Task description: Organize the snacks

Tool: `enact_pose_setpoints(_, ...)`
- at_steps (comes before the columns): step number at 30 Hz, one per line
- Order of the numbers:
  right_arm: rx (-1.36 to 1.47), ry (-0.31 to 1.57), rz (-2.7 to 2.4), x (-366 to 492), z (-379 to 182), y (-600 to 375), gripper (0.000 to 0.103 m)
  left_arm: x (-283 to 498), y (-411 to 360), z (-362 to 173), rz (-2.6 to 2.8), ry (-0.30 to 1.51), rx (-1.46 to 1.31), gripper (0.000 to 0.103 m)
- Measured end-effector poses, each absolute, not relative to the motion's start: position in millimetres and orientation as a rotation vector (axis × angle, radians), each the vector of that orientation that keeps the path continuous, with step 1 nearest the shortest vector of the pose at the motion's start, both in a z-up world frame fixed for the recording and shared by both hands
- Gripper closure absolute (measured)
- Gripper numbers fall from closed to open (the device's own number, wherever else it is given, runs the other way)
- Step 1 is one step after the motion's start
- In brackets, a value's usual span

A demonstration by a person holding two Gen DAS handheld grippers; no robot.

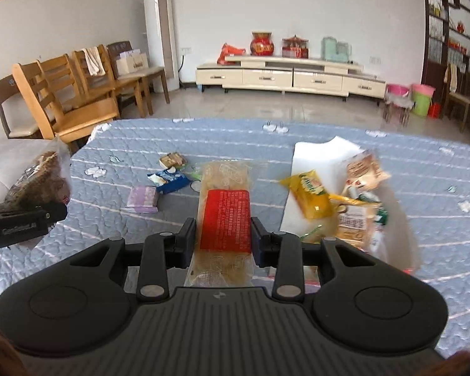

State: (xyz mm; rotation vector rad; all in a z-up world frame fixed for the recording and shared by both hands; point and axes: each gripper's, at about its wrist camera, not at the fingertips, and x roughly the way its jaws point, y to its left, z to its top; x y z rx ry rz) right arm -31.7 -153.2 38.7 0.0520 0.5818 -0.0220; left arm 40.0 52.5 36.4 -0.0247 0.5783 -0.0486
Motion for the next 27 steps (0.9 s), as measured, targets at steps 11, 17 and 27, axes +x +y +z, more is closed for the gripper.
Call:
enact_pose_setpoints(11,0.026,0.535,-0.039,-83.3,55.2,-164.7,0.059,6.8,38.1,50.1,-0.093,0.535,-0.007,0.064)
enact_pose_setpoints(17,0.027,0.505,-0.043,-97.8,62.8,-165.1,0.059,-1.9,29.6,53.0,-0.124,0.522,0.002,0.064)
enact_pose_setpoints(27,0.009,0.470,-0.060,-107.8,64.2,-167.1,0.059,-6.7,20.2,53.0,-0.154,0.513,0.011,0.064)
